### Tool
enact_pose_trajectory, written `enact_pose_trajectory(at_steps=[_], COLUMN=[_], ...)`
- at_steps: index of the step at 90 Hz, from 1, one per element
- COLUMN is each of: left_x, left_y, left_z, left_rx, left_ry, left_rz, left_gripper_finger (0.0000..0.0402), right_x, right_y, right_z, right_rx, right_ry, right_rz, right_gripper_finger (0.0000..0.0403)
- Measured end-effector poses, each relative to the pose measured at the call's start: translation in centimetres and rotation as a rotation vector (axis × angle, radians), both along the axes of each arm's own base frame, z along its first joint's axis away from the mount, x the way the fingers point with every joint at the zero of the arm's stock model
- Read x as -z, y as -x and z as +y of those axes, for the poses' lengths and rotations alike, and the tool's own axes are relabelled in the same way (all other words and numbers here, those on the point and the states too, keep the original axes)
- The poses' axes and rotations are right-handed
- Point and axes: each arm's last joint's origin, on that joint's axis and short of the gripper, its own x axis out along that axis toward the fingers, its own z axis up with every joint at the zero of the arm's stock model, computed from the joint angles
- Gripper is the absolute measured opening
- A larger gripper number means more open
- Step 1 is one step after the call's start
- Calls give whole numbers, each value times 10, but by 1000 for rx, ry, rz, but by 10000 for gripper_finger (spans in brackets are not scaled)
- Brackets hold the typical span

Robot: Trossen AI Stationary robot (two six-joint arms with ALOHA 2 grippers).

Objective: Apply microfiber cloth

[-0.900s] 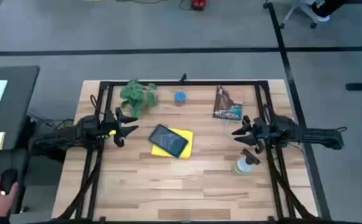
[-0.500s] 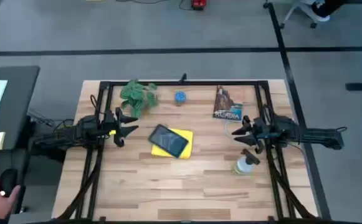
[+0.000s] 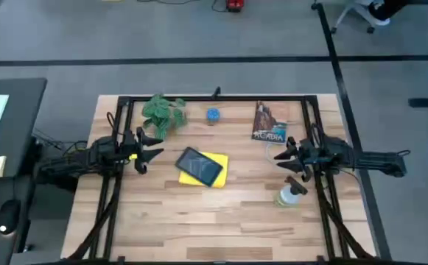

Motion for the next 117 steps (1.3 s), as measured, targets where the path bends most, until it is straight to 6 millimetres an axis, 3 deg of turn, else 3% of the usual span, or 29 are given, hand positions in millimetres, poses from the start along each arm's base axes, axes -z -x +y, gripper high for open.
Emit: enact_pose_trajectory(at_steps=[69, 87, 106, 117], left_x=[-3, -3, -15, -24], left_y=[0, 0, -2, -10], left_z=[0, -2, -2, -5], left_rx=[-12, 50, 82, 113], left_ry=[-3, 172, 155, 98], left_rz=[-35, -63, -166, -77], left_gripper_finger=[166, 166, 166, 166], right_x=[0, 0, 0, 0], right_y=[0, 0, 0, 0], right_z=[0, 0, 0, 0], right_rx=[0, 0, 0, 0], right_ry=[0, 0, 0, 0], right_rz=[0, 0, -1, 0], right_gripper_finger=[127, 127, 127, 127])
